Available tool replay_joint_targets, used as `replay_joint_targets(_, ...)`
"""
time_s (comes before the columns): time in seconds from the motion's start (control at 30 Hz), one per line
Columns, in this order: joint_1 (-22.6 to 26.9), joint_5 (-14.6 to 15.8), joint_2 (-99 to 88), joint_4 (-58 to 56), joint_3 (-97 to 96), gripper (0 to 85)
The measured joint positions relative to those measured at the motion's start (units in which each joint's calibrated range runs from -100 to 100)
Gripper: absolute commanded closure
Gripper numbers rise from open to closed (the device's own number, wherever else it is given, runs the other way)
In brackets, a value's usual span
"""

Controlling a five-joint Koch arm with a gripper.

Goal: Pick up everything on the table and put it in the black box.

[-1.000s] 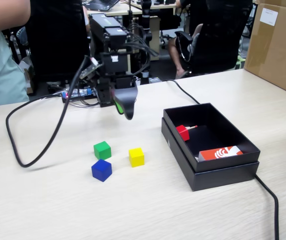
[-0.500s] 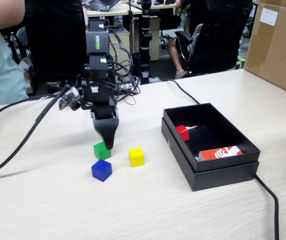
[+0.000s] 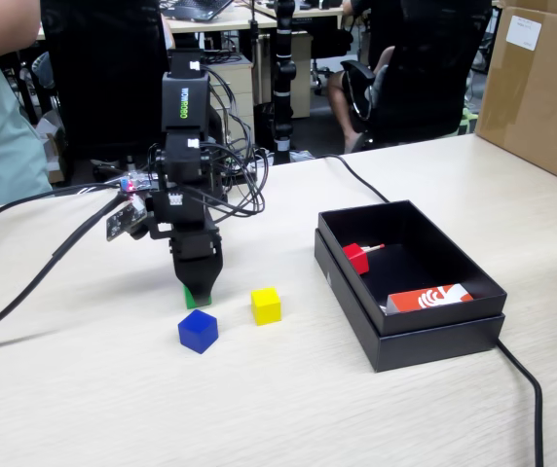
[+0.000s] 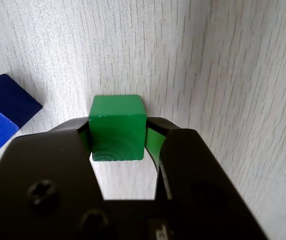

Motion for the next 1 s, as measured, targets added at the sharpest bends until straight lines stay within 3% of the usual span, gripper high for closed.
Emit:
replay_joint_targets(0.2,1.3,0.8,-10.4,-0.4,-3.6,71.7)
replay_joint_targets(0.33,7.8,3.1,-26.7,-2.9,-3.7,71.7)
replay_joint_targets(0.4,12.8,5.3,-32.0,-3.3,-3.2,71.7)
replay_joint_targets(0.43,17.9,8.3,-32.0,-3.3,-2.6,71.7)
replay_joint_targets(0.63,24.4,12.7,-17.9,-3.3,13.8,71.7)
replay_joint_targets(1.0,27.0,16.0,8.8,-3.4,25.6,71.4)
